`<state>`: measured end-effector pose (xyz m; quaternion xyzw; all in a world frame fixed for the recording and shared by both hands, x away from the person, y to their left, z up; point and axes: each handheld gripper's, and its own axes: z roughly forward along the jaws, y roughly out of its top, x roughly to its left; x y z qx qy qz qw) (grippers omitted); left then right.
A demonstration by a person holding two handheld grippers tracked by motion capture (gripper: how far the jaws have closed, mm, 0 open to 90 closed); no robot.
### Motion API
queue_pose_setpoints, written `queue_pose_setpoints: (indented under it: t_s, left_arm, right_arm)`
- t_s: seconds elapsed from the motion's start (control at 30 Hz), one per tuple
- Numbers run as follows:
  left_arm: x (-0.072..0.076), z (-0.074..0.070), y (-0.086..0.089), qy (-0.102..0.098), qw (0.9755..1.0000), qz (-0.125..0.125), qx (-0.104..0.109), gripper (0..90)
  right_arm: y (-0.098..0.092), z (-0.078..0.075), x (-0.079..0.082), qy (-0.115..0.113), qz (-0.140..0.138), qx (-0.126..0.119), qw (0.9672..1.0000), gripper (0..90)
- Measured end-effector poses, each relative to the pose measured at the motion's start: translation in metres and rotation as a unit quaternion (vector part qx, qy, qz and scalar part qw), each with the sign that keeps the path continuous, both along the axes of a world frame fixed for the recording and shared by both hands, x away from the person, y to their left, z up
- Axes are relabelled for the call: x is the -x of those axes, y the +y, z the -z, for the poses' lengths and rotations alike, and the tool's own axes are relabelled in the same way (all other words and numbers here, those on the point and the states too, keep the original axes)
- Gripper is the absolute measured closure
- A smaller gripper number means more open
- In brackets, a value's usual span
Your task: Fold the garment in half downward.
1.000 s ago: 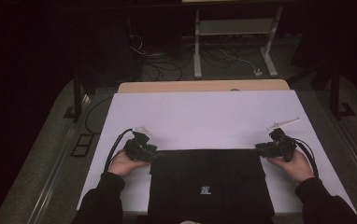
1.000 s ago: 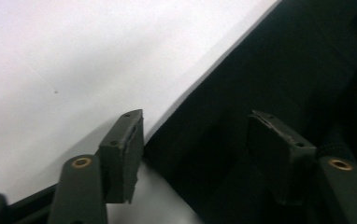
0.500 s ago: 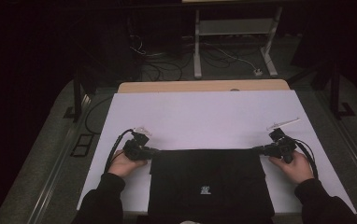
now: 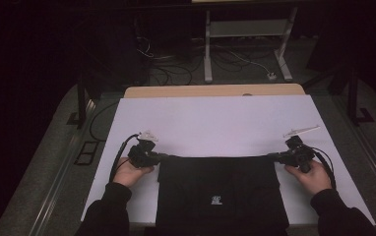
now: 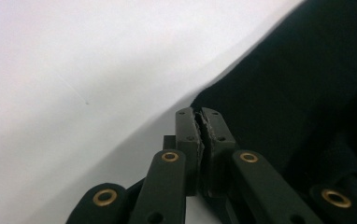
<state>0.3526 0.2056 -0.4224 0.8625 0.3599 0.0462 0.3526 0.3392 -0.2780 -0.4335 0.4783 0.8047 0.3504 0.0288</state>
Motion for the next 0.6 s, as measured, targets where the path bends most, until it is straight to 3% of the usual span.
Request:
queue_pose_setpoints:
  t_s: [0.1, 0.3, 0.6]
  left_arm:
    - [-0.0004, -0.0011, 0.0023, -0.003, 0.9999, -0.013, 0.010, 85.1]
    - [-0.0007, -0.0019, -0.0008, -0.020, 0.9996, -0.016, -0.010, 85.1]
    - [-0.0018, -0.0045, 0.0007, -0.043, 0.9985, -0.034, -0.006, 85.1]
  right_arm:
    - [0.0001, -0.0014, 0.0004, -0.001, 0.008, 0.001, 1.0000, 86.2]
    - [-0.0008, -0.0052, 0.0012, -0.010, 0.020, -0.014, 0.9996, 86.4]
    - [-0.0021, -0.0078, -0.0007, -0.019, 0.035, -0.020, 0.9990, 86.5]
